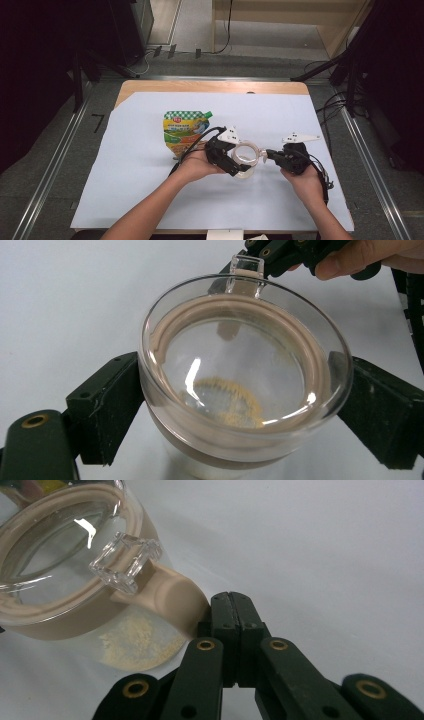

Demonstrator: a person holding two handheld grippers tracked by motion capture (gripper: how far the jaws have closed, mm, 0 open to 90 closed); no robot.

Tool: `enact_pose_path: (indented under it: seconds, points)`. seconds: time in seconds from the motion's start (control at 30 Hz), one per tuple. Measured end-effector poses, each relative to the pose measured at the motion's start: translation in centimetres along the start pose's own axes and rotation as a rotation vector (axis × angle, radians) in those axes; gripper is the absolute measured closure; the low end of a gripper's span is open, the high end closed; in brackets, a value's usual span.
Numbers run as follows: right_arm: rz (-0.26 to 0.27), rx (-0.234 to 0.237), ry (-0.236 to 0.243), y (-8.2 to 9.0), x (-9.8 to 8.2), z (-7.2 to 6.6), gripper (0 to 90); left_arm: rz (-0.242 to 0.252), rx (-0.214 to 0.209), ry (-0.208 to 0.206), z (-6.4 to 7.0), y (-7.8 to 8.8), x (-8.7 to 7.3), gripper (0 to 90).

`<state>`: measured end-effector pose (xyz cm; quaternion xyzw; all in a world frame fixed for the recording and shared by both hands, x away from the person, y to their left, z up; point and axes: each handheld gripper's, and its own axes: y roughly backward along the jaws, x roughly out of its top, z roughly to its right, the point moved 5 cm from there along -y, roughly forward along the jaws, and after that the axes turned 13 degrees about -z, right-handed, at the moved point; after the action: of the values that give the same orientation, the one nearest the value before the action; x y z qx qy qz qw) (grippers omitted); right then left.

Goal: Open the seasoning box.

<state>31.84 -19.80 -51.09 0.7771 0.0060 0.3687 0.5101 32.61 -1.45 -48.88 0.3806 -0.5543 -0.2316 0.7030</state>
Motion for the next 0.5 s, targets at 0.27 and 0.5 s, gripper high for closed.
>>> enact_pose_path:
  seconds: [0.27, 0.5]
  points:
    - [0.001, -0.005, 0.000, -0.01, 0.01, -0.04, 90.0, -0.006, 0.011, -0.007, 0.05, 0.02, 0.15, 10.8]
    - [0.001, -0.007, 0.002, -0.01, 0.01, -0.04, 90.0, -0.026, 0.021, 0.004, 0.19, 0.15, 0.32, 11.0]
